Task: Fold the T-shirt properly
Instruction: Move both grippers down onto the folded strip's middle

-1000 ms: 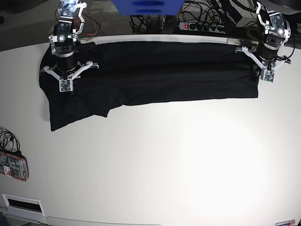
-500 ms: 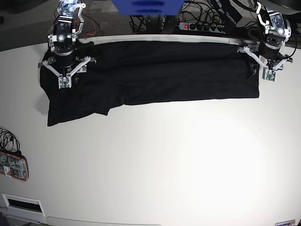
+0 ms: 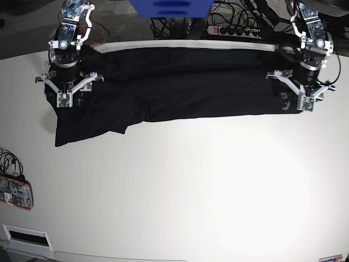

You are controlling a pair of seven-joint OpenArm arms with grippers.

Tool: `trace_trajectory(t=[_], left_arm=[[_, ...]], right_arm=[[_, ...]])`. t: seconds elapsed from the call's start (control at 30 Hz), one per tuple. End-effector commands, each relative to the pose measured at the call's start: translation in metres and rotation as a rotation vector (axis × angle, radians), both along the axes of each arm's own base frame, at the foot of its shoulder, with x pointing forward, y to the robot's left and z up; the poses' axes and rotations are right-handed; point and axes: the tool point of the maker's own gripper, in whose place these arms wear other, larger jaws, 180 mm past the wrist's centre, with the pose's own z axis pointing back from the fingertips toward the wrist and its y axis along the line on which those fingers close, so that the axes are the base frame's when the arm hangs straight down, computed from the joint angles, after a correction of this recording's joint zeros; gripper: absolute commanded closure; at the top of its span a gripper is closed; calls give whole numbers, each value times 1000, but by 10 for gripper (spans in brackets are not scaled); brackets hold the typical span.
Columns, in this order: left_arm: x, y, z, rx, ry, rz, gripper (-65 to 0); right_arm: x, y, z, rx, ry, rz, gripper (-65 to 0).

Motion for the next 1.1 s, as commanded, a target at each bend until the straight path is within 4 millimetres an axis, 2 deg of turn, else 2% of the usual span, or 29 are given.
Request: trace_trajectory(t=[0.0,0.1,0.17,0.33,0.43,0.5,0.57,0.7,0.8,0.9,0.97,1.0,1.07], left_arm=[[7,-9,5,-20,-34,-12,-278],[15,-17,-14,-67,-5,-8,-278],[16,-19,-32,-97,30,-2,-278],[12,-22,-79,-159,140,13,-278],[11,-22,-82,-163,150,16,-278],[13,-23,-77,-157,136,11,-278],[4,-23,-84,-158,162,13,-278],[-2,-22,-114,-200,234,41,-278],[-6,-6,-136,-198,301,63,-277],[-6,10,-142,-180,319,72,-277],[1,16,-142,-184,278,75,-277],[2,17,-145,-194,266,80,-277],[9,26,-147,-194,247,89,-277]], right_arm=[[14,-1,14,1,-65,1,-334],[45,0,31,8,-138,2,-334],[60,9,35,24,-161,24,-334],[52,15,-6,70,-64,26,-334],[50,15,-12,75,-49,24,-334],[49,15,-12,75,-48,24,-334],[46,13,-19,78,-29,15,-334],[29,16,-61,122,82,1,-334],[13,20,-90,152,163,-10,-334],[0,22,-111,175,224,-19,-334],[-12,25,-127,193,271,-26,-334],[-10,27,-131,200,270,-25,-334],[25,29,-121,212,196,-17,-334]])
